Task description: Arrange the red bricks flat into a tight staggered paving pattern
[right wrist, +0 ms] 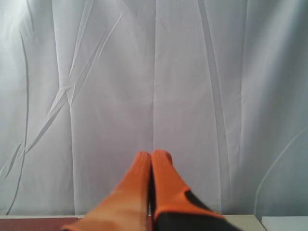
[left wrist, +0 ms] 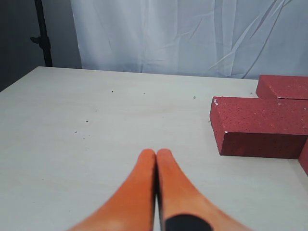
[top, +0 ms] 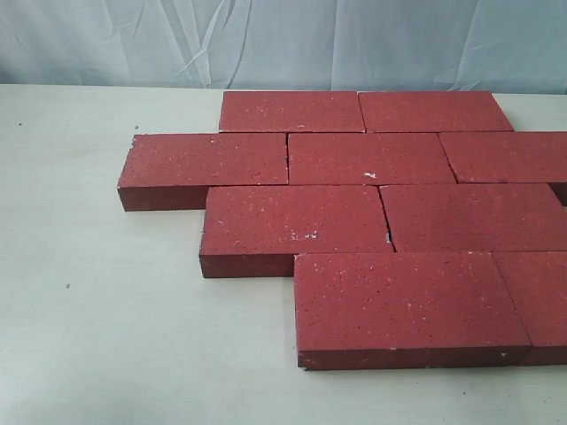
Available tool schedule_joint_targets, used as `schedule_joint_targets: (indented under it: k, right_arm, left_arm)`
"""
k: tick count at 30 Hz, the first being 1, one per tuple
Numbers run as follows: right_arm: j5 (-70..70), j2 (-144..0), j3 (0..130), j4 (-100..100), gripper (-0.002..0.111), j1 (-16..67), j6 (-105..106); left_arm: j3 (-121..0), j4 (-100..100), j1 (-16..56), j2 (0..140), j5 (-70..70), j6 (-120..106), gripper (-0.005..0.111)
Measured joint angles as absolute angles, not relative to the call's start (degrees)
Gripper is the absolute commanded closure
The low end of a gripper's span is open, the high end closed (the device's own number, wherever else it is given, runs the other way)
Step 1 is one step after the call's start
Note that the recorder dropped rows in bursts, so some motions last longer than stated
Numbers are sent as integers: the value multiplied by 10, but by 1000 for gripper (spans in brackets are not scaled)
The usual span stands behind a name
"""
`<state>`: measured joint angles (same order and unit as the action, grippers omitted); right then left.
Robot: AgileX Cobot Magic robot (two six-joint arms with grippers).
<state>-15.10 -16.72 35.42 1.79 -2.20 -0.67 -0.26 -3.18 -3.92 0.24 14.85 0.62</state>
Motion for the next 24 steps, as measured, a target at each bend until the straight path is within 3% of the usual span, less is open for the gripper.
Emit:
schedule_joint_targets:
  k: [24]
  right_arm:
    - [-159, -170, 354, 11, 109, -22, -7]
  left_arm:
    - [-3, -32, -39, 2, 149, 6, 107]
